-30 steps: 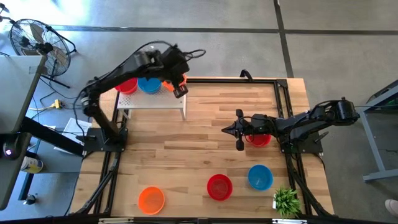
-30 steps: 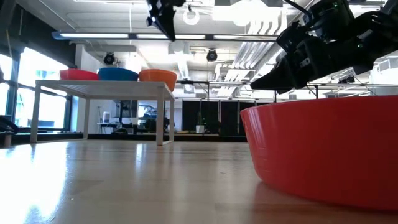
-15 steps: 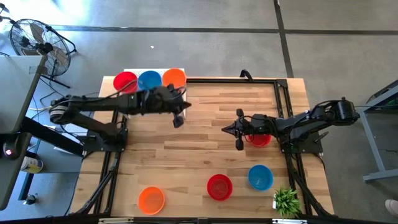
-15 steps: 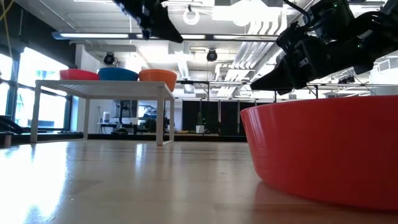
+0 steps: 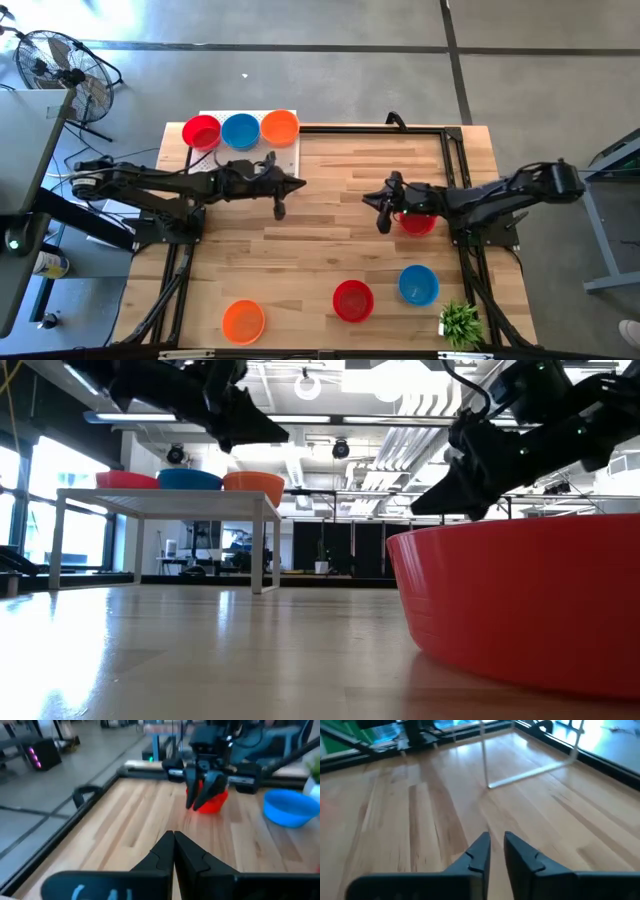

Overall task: Pick & Place Mini bowls
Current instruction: Stack the top red bowl on the red bowl on the shelf

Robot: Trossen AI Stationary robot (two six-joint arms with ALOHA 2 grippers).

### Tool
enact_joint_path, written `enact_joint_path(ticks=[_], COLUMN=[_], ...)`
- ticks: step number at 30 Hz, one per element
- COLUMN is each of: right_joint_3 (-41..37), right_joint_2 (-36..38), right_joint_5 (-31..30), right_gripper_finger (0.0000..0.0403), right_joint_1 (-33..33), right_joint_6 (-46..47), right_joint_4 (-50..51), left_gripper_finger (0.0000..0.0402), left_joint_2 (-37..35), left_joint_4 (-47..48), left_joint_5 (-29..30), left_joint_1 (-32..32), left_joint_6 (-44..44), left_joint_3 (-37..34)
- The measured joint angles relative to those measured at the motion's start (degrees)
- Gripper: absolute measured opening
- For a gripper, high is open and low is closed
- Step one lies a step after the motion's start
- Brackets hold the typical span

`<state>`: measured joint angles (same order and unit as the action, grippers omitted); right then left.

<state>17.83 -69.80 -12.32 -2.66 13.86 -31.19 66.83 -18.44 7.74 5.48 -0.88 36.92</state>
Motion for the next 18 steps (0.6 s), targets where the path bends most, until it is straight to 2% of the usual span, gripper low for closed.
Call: enact_joint_path(ticks=[4, 9, 14, 18], right_joint_3=[1.9, 10.2, 18.3, 20.5], right_joint_2=[7.9, 17.0, 19.7, 19.8], right_joint_5=[-0.2, -2.9, -6.2, -3.9], right_gripper_finger=[0.0084, 0.0138, 0.0182, 0.0206], right_joint_1=[0.0, 0.0, -0.5, -2.3], right_joint_6=[5.4, 11.6, 20.3, 30.3], right_joint_4=[15.6, 48.1, 75.7, 89.5], left_gripper_finger=[0.0002, 0.0002, 0.0002, 0.0002], left_joint_2=[-2.6, -7.0, -9.2, -9.4], left_joint_4=[-7.4, -12.4, -12.0, -11.4], left_joint_5=[-0.8, -1.0, -1.0, -2.6], left_joint_1=[0.0, 0.0, 0.1, 0.1], left_joint_6=[0.0, 0.0, -0.3, -0.4], left_joint_3=[-5.0, -9.9, -10.9, -10.9])
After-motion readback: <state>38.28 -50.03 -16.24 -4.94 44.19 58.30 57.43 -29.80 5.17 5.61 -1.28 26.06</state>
